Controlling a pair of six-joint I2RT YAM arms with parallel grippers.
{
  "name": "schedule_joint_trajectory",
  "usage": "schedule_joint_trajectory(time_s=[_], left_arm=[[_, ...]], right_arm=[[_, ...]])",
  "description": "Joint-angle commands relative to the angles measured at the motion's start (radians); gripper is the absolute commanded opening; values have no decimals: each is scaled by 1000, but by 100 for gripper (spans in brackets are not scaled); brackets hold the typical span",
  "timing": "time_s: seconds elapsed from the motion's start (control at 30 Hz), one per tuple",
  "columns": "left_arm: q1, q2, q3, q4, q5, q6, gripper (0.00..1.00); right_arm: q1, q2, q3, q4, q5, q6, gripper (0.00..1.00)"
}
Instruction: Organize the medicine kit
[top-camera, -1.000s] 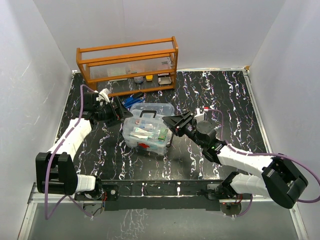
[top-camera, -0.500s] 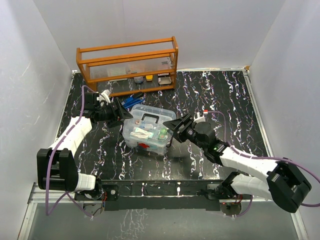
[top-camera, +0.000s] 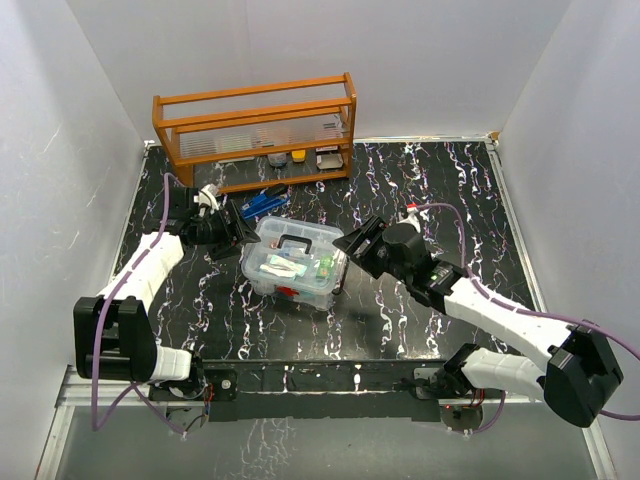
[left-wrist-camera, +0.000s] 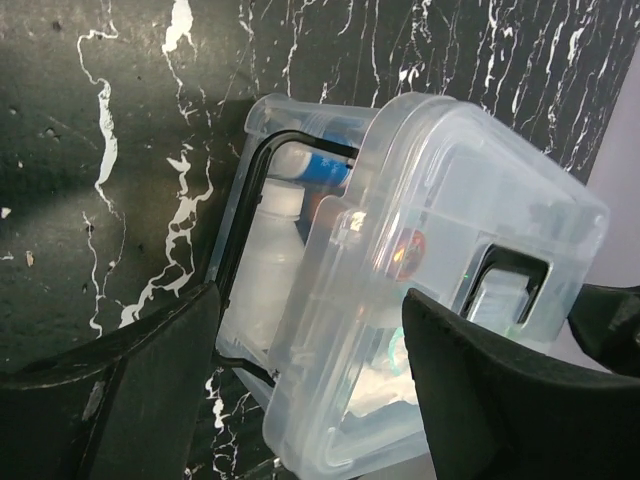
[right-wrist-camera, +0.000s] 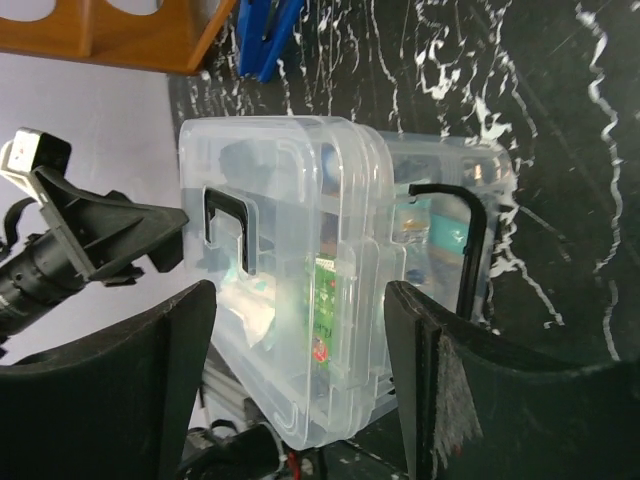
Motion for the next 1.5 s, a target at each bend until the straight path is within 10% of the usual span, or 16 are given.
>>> schedule_joint_trajectory(time_s=[0.0, 0.8, 1.23, 1.47], left_arm=[[6, -17, 14, -60, -20, 25, 71], [6, 23, 71, -122, 133, 69, 70], [5, 38, 27, -128, 102, 65, 39], [7, 31, -16, -163, 36, 85, 40]], right_arm=[[-5, -3, 114, -164, 87, -133, 64], [-5, 113, 155, -287, 41, -235, 47], [-5, 137, 158, -200, -43, -275, 36], [-5, 181, 187, -198, -81, -314, 34]])
